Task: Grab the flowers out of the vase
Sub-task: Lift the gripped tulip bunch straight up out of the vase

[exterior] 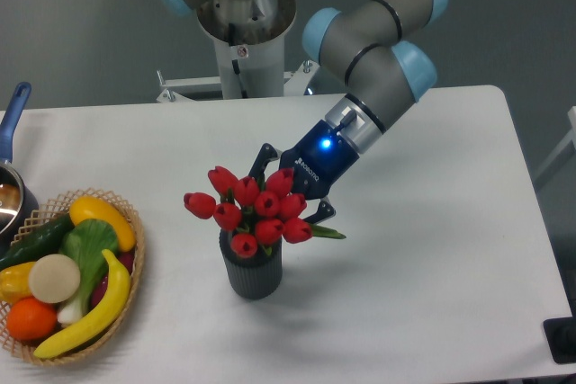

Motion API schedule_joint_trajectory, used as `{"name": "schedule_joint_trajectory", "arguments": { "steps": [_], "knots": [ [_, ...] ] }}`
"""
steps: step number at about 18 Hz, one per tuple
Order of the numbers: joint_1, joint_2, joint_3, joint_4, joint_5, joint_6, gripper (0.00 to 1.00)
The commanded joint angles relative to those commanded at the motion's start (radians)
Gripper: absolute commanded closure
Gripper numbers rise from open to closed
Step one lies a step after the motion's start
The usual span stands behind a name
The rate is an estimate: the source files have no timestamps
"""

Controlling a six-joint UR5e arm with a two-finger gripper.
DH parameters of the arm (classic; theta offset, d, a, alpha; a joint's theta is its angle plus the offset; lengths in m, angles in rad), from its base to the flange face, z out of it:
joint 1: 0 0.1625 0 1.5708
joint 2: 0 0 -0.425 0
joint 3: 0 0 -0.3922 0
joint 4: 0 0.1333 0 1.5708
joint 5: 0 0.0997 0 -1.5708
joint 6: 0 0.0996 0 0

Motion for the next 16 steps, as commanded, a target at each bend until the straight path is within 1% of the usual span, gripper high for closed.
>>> {"name": "schedule_joint_trajectory", "arguments": {
  "steps": [3, 8, 12, 16],
  "knots": [
    [0.000, 0.029, 0.003, -0.002, -0.009, -0.037, 0.51],
    [0.002, 0.060, 0.017, -0.002, -0.032, -0.080, 0.51],
    [0.029, 0.072, 0.077, -0.002, -0.037, -0.199, 0.51],
    [0.037, 0.098, 0.092, -0.002, -0.038, -0.233, 0.51]
  ]
}}
